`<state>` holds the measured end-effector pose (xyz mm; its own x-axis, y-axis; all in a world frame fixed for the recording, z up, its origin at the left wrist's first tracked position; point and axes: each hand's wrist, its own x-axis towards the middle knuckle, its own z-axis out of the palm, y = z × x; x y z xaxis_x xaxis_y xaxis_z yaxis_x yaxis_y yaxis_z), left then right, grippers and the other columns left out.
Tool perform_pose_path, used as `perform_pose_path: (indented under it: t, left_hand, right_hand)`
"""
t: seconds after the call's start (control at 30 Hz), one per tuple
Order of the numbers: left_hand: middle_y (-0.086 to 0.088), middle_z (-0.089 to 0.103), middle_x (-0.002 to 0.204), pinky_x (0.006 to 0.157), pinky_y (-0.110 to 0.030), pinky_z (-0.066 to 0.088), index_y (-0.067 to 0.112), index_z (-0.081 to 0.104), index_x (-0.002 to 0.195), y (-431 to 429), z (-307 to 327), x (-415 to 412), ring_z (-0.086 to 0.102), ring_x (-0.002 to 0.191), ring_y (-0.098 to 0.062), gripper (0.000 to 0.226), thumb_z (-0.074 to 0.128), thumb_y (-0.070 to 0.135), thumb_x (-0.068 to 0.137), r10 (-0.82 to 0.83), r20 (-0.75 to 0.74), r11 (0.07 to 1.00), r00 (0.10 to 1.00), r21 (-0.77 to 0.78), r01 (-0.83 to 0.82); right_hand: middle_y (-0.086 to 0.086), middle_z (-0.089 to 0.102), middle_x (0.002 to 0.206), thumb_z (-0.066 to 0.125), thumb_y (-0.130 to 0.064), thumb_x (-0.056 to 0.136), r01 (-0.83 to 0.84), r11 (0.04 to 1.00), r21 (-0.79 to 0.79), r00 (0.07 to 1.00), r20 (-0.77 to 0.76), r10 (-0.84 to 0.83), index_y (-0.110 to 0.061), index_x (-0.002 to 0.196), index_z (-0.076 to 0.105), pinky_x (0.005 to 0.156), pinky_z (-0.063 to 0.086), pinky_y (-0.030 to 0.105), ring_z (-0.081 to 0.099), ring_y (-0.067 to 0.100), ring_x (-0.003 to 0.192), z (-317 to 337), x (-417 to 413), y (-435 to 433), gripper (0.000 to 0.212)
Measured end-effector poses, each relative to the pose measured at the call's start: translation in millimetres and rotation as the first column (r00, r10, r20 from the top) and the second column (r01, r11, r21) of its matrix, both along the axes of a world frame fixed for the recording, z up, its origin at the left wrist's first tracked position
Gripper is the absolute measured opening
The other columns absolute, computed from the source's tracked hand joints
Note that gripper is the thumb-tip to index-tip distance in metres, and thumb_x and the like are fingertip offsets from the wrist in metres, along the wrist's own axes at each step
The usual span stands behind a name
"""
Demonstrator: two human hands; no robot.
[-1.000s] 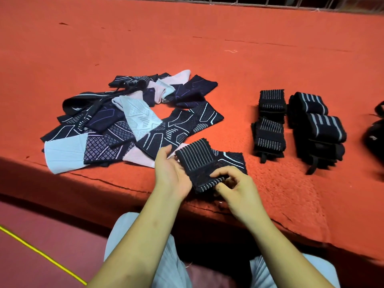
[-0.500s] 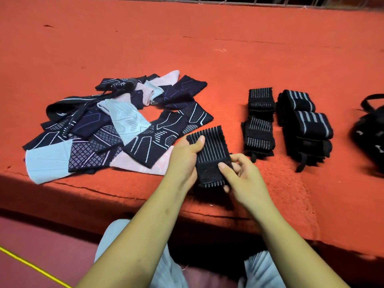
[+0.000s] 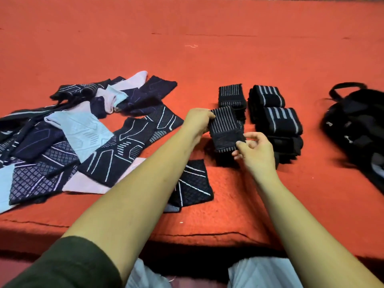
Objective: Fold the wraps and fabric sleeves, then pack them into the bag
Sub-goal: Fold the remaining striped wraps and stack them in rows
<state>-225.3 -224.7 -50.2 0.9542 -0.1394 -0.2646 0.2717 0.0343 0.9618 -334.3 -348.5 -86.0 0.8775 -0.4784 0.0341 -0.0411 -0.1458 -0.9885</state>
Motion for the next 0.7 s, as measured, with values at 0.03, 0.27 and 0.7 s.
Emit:
perform_pose_path:
  t: [0.03,0.27,0.7]
  left_hand:
    - [-0.005,0.042,0.062,0.044,-0.02,0.037,0.015,0.047,0.068,-6.4,-2.7,5.0,0.045,0.042,-0.013,0.03,0.055,-0.008,0.085,0.003,0.017,0.999,1.0,0.038,-0.004]
    - [-0.005,0.061,0.082,0.069,-0.037,0.046,0.024,0.046,0.079,-31.5,-38.4,32.9,0.059,0.078,-0.022,0.034,0.071,0.001,0.081,0.04,0.09,0.98,0.995,0.192,-0.057]
    - [-0.004,0.059,0.091,0.063,-0.027,0.047,0.014,0.058,0.108,52.5,-4.4,25.8,0.056,0.066,-0.012,0.014,0.059,0.011,0.094,-0.031,0.262,0.966,0.964,0.255,-0.039]
  right_hand:
    - [0.009,0.061,0.07,0.055,0.003,0.091,0.03,0.999,-0.031,1.0,-0.007,-0.03,-0.015,0.1,0.045,0.049,0.049,0.029,0.059,0.009,0.045,-4.6,4.9,-3.4,0.023]
    - [0.001,0.065,0.077,0.063,-0.017,0.089,0.16,0.939,-0.304,0.983,-0.032,-0.178,-0.016,0.101,0.053,0.067,0.037,0.03,0.062,0.022,0.074,-25.6,15.6,-8.7,0.015]
    - [0.014,0.05,0.116,0.055,-0.016,0.088,0.131,0.773,-0.621,0.991,0.066,-0.115,-0.01,0.111,0.058,0.084,0.043,0.042,0.057,0.035,0.095,30.1,8.6,46.0,0.024]
